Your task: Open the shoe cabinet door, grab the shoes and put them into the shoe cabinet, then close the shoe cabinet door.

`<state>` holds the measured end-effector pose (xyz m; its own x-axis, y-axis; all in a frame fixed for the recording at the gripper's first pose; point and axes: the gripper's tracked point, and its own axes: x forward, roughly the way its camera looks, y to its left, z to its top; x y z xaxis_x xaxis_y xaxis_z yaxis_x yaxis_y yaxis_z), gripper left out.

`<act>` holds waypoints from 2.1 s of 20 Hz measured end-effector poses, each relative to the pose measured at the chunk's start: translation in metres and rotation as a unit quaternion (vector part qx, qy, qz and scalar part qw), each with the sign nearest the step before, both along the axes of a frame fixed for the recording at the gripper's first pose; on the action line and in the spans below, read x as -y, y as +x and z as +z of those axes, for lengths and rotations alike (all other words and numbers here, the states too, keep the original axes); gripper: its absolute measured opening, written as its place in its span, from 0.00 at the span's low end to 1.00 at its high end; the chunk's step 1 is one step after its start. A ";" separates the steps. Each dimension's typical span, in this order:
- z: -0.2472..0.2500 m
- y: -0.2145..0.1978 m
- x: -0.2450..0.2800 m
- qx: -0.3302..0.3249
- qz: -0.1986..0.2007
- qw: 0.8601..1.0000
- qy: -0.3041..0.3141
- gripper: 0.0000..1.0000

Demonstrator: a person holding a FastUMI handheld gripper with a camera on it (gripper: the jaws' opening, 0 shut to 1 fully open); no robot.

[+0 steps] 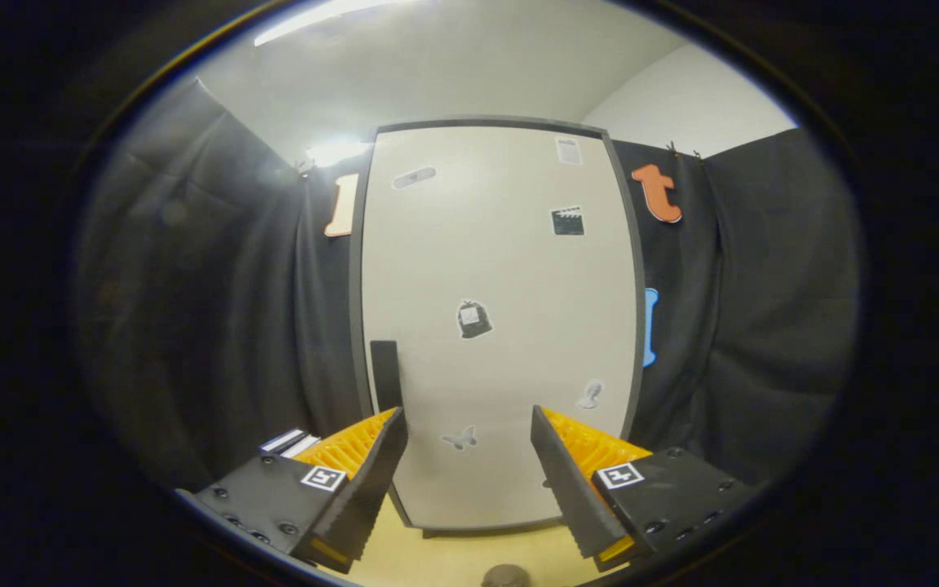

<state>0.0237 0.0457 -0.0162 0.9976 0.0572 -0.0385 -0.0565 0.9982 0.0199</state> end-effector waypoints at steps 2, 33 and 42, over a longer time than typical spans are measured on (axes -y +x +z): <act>-0.005 0.009 -0.015 -0.004 0.007 1.000 0.000 0.95; -0.041 0.132 -0.093 -0.003 -0.032 0.999 -0.008 0.27; -0.041 0.119 -0.091 -0.014 -0.015 1.000 -0.004 0.18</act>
